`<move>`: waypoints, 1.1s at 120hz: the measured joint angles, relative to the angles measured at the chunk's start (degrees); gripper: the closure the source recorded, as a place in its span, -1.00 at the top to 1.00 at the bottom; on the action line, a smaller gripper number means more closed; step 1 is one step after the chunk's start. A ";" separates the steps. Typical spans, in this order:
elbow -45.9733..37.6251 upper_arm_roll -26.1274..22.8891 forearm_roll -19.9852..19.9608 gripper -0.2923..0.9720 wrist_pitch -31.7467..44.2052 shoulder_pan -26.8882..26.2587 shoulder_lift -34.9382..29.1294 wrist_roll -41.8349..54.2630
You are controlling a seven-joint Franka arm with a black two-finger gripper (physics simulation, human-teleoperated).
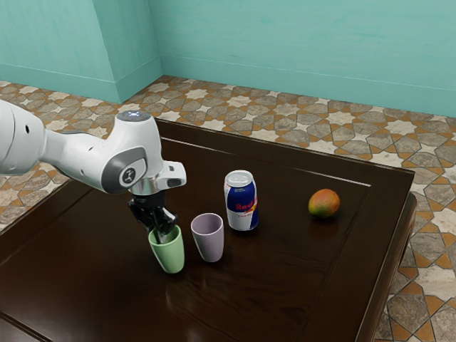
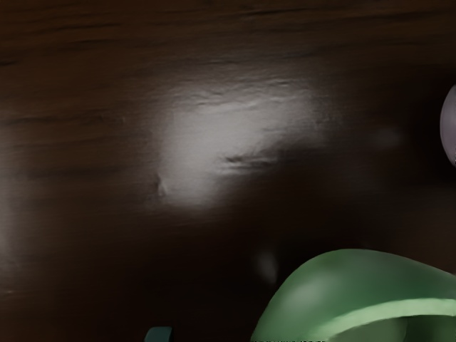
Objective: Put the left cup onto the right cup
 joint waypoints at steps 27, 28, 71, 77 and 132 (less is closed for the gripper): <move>0.09 0.01 0.15 -0.59 0.16 -0.25 0.26 -1.23; 0.09 0.01 0.16 -0.60 0.16 -0.26 0.26 -1.27; 3.01 1.21 1.42 -0.69 -2.62 -0.51 -2.82 -3.24; 4.42 1.50 1.56 -0.69 -3.76 0.02 -2.87 -3.47; 17.95 -4.46 2.67 -0.70 -14.78 -0.56 -2.50 -5.72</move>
